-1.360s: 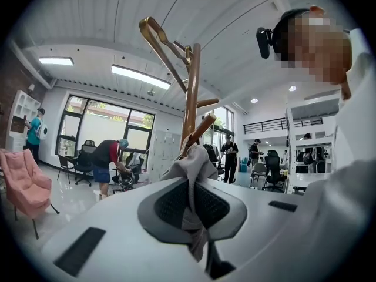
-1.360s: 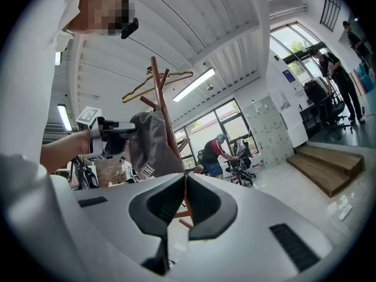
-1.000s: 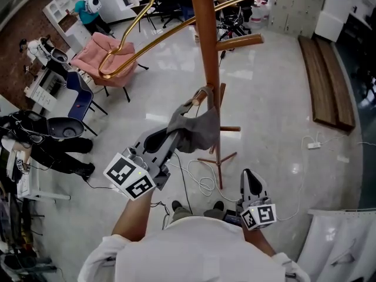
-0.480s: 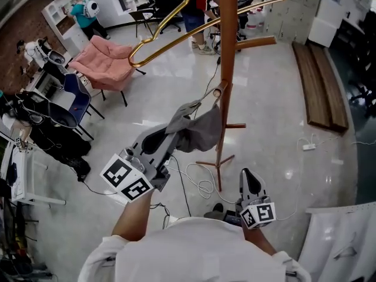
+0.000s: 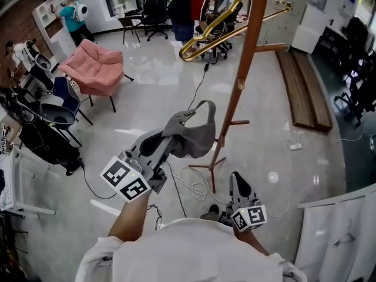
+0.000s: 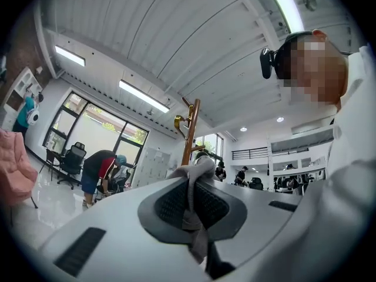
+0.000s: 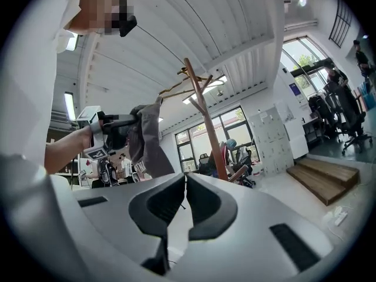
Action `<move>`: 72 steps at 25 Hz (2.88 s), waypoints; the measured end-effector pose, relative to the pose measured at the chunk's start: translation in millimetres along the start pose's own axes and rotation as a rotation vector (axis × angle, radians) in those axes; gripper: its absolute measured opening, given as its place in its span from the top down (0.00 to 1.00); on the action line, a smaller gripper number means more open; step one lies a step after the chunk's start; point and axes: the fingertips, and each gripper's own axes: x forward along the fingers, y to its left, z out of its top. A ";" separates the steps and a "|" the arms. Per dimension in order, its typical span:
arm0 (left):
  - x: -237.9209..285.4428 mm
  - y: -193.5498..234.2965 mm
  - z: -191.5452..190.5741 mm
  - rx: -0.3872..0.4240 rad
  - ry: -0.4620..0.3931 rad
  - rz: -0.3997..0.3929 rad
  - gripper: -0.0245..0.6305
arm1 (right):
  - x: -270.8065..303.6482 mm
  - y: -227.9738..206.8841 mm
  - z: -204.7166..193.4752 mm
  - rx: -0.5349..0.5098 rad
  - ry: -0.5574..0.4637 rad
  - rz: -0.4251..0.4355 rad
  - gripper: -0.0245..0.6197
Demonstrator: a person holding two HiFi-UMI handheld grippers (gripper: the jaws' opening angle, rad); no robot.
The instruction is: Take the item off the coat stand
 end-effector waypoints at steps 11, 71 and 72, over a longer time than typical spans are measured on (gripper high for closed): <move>-114.8 28.3 -54.5 -0.048 0.009 0.128 0.93 | -40.4 55.0 -8.4 -0.056 -0.009 -0.049 0.92; -309.6 40.3 -216.8 -0.119 0.106 0.400 0.93 | -139.1 103.9 -82.8 -0.088 0.172 -0.165 0.92; -305.6 40.8 -216.3 -0.121 0.108 0.388 0.93 | -140.3 103.5 -80.5 -0.089 0.168 -0.174 0.92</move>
